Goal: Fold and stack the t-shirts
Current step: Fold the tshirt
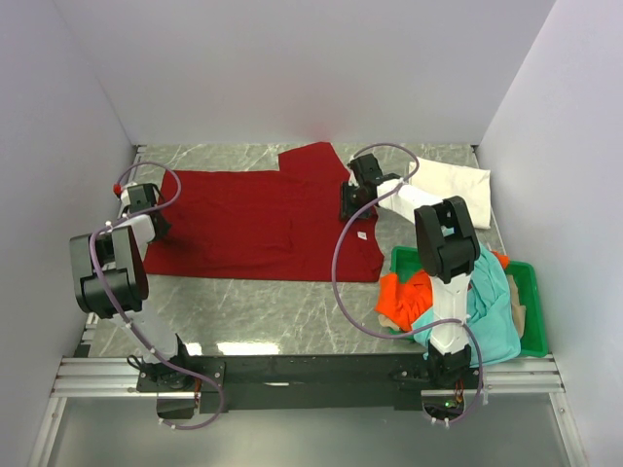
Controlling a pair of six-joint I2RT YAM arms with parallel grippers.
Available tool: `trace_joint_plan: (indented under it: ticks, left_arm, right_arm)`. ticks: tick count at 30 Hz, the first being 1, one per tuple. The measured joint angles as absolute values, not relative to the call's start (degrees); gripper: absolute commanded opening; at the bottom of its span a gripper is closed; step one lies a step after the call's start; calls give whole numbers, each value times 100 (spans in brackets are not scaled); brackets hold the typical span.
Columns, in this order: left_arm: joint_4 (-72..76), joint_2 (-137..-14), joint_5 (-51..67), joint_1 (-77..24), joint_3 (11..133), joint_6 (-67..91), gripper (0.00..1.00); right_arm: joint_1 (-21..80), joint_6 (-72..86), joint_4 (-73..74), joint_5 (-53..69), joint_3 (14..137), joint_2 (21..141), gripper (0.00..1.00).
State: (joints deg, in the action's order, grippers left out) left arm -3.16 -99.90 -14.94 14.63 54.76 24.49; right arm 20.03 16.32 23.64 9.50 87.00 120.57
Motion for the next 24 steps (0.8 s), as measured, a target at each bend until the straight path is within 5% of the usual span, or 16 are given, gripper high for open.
trace_joint_plan:
  ticks: [12,24]
  left_arm:
    - [-679,-9990,-1776,1452,5581,2469,0]
    - [-821,-9990,-1946,1461,5791,2467,0]
  right_arm:
    - [1997,1562,2366,880,8744,12121,6]
    - [1999,1581,2366,751,8744,12121,0]
